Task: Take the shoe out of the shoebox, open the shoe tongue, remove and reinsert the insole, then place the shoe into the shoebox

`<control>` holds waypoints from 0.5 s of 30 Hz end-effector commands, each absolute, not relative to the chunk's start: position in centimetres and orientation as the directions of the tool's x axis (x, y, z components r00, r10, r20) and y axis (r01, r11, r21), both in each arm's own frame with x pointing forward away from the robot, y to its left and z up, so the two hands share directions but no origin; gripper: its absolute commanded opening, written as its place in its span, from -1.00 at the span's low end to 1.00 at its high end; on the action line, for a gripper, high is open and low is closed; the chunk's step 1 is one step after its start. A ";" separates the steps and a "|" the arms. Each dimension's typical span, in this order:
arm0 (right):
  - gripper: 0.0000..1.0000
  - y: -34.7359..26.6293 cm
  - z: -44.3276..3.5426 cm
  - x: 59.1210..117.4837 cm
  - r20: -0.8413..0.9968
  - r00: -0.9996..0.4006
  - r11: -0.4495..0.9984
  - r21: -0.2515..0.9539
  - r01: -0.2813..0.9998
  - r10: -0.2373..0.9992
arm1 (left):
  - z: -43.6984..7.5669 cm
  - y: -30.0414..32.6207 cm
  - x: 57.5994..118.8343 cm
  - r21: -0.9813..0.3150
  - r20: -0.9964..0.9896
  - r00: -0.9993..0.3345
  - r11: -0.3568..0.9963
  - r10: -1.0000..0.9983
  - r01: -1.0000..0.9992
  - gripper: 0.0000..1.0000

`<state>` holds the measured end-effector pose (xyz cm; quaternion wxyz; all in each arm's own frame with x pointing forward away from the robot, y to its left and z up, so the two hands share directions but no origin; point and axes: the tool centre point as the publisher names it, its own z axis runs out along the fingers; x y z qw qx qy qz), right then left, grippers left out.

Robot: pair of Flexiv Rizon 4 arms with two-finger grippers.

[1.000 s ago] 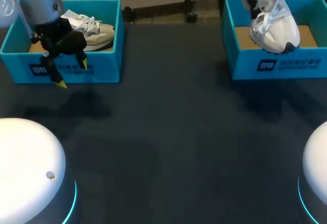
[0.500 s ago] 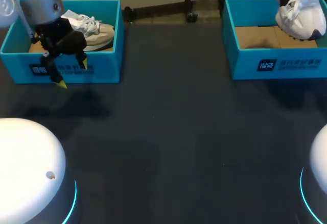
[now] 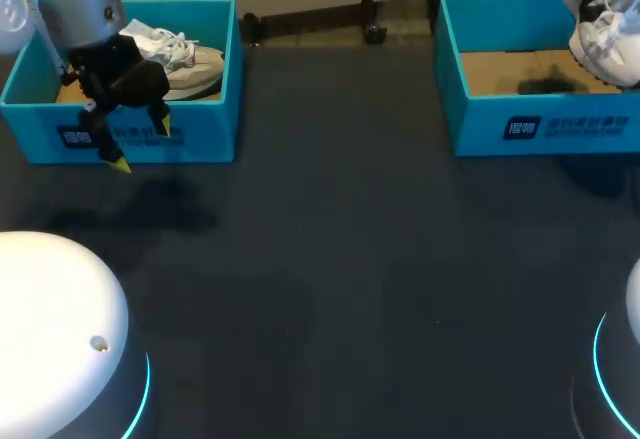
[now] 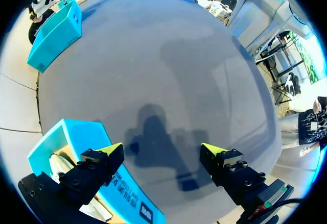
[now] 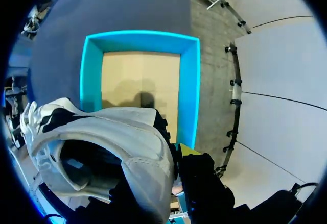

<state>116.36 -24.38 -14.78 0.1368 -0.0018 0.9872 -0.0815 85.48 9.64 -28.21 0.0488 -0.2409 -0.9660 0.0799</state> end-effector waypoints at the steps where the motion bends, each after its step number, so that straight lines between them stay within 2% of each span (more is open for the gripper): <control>1: -1.00 -25.3 -15.5 117.0 -0.271 -0.962 0.988 -0.151 0.017 -0.025 | -28.2 9.7 85.4 -0.177 0.055 -0.879 0.871 0.474 0.458 1.00; 10: -1.00 -26.9 -17.1 117.9 -0.291 -0.956 0.988 -0.152 0.008 -0.037 | -28.2 9.7 85.4 -0.177 0.055 -0.879 0.871 0.474 0.458 1.00; 15: -1.00 -28.0 -18.1 117.3 -0.292 -0.956 0.987 -0.144 0.067 0.022 | -28.2 9.7 85.4 -0.177 0.055 -0.879 0.871 0.474 0.458 1.00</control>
